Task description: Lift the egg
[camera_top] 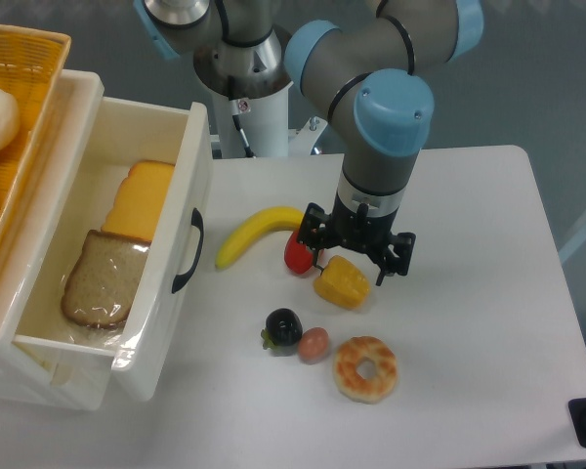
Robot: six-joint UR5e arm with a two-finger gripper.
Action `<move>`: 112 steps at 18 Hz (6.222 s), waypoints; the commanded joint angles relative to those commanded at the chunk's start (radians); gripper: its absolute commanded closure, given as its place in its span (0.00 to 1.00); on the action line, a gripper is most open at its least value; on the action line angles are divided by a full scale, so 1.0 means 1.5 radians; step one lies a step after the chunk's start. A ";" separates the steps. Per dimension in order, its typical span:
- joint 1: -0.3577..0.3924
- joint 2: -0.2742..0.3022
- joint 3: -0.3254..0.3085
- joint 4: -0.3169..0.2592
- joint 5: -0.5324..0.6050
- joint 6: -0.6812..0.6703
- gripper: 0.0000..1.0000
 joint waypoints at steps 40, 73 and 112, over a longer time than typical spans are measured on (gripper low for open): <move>-0.038 -0.199 0.023 0.098 0.003 -0.007 0.00; -0.088 -0.208 -0.010 0.111 0.005 -0.006 0.00; -0.079 -0.209 -0.021 0.111 0.029 0.038 0.19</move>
